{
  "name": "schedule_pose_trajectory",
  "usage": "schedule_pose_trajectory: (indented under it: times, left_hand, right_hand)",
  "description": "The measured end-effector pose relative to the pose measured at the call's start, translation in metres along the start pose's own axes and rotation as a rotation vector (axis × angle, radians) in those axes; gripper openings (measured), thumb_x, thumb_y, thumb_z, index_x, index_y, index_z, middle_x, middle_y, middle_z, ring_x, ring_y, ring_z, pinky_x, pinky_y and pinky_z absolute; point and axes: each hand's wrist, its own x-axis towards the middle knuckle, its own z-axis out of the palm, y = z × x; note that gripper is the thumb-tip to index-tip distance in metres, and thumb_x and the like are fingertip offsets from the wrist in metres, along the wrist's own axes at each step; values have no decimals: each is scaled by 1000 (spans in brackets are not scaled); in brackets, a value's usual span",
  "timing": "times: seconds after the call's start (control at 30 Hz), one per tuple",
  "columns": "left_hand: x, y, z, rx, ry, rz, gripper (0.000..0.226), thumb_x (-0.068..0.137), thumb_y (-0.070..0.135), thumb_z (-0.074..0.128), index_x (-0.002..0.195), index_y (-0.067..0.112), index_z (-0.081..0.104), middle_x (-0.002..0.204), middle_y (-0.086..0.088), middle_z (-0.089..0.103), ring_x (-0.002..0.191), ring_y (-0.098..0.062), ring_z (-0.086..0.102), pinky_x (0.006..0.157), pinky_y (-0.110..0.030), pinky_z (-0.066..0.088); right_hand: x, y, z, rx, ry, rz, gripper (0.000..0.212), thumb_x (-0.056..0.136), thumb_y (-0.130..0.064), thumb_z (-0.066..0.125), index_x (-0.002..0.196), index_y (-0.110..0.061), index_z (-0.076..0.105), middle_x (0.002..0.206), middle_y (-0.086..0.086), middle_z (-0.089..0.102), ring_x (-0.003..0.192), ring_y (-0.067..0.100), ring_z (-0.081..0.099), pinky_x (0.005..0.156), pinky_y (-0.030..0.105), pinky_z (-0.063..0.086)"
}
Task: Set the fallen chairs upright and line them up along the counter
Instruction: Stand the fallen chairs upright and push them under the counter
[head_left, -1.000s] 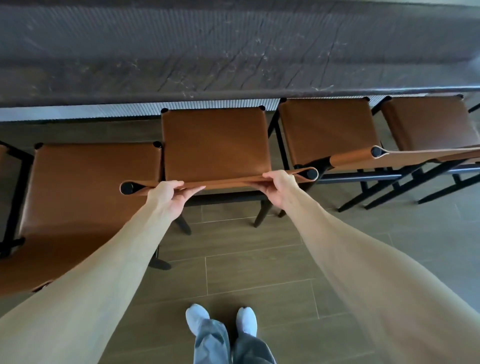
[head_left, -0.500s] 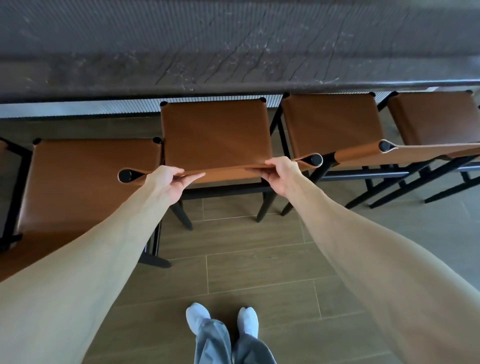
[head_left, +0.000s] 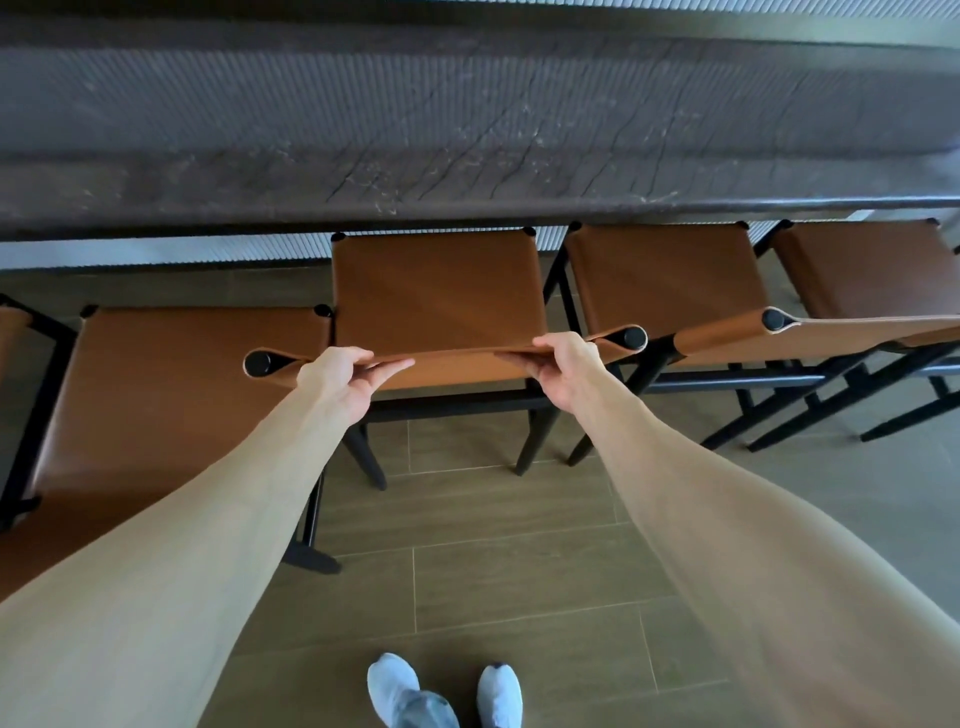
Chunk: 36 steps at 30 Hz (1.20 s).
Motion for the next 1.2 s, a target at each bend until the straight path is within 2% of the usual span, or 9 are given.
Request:
schedule_pose_trajectory:
  times: [0.1, 0.2, 0.3, 0.4, 0.57, 0.77, 0.9, 1.0, 1.2]
  left_hand:
    - [-2, -4, 0, 48, -1, 50, 42, 94, -18, 47, 134, -5, 49, 133, -34, 51, 112, -54, 59, 89, -66, 53]
    - [-6, -4, 2, 54, 9, 60, 46, 92, -21, 48, 134, -3, 47, 129, -34, 53, 106, -51, 63, 87, -64, 55]
    - [-10, -3, 3, 67, 19, 51, 48, 91, -22, 47, 135, -3, 47, 131, -34, 52, 108, -52, 62, 87, -64, 55]
    - [-6, 0, 5, 65, 36, 49, 52, 89, -24, 47, 136, -3, 45, 130, -35, 50, 103, -55, 62, 82, -65, 56]
    - [1, 1, 10, 59, 36, 46, 49, 91, -21, 48, 135, 0, 47, 129, -31, 51, 103, -55, 60, 69, -65, 57]
    - [15, 9, 18, 70, 37, 89, 50, 89, -23, 49, 134, -2, 47, 126, -33, 53, 96, -54, 63, 74, -64, 59]
    - [21, 5, 14, 74, 24, 99, 50, 88, -22, 52, 135, -6, 46, 120, -35, 57, 93, -52, 68, 74, -60, 60]
    - [21, 3, 15, 80, 30, 98, 49, 88, -20, 53, 134, -5, 48, 118, -32, 59, 90, -49, 70, 75, -58, 61]
    - [19, 0, 13, 115, 37, 110, 46, 88, -19, 54, 131, -3, 51, 115, -30, 63, 86, -44, 72, 72, -56, 62]
  right_hand:
    - [-5, 3, -2, -21, -41, 23, 40, 98, 6, 52, 137, 1, 45, 122, 30, 65, 84, 48, 75, 71, 52, 64]
    - [-11, 9, 1, -56, -58, 26, 37, 98, -3, 59, 134, 0, 48, 122, 29, 66, 87, 48, 75, 70, 52, 64]
    - [-10, 13, 8, -68, -31, 26, 38, 96, 6, 56, 130, -6, 45, 124, 29, 63, 83, 48, 75, 77, 53, 64]
    - [-5, 11, 13, -6, 0, 16, 32, 93, 14, 48, 114, -10, 42, 125, 28, 61, 77, 46, 76, 85, 55, 62]
    - [1, 6, 17, 16, -9, 11, 41, 94, 16, 46, 119, -13, 33, 129, 26, 56, 85, 45, 74, 81, 56, 62]
    - [11, 0, 28, -4, -18, 1, 37, 95, 14, 46, 122, -11, 40, 132, 26, 57, 79, 43, 76, 77, 53, 64]
    - [18, 2, 26, -13, -18, -3, 52, 94, 15, 48, 139, -9, 36, 131, 27, 57, 84, 44, 76, 80, 55, 63]
    - [15, 1, 25, -35, -24, -12, 51, 94, 15, 48, 138, -8, 37, 132, 28, 57, 96, 47, 73, 79, 55, 63]
    - [8, 1, 26, -68, -18, -19, 50, 93, 14, 50, 136, -8, 39, 128, 27, 61, 86, 46, 76, 81, 55, 63]
